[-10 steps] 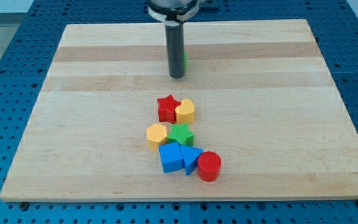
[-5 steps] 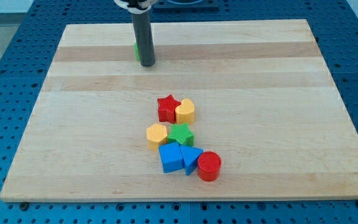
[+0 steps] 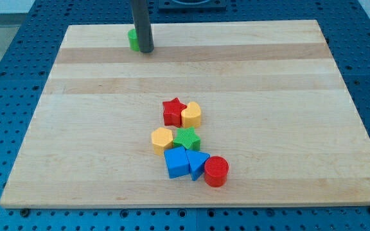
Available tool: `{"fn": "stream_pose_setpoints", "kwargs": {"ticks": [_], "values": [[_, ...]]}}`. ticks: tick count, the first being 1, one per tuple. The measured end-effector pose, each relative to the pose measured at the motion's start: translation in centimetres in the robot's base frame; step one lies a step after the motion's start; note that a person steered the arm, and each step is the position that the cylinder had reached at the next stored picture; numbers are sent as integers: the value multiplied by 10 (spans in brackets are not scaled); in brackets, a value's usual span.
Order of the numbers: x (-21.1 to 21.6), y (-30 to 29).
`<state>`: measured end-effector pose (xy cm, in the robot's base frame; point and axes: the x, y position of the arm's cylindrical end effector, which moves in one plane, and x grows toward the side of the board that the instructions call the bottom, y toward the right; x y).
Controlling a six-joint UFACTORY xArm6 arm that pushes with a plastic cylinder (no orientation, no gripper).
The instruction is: Move the green circle to the top left
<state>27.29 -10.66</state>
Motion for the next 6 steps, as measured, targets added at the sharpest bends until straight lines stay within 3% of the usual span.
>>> {"fn": "stream_pose_setpoints", "kwargs": {"ticks": [2,6], "values": [[-24,23],[-7,-81]]}}
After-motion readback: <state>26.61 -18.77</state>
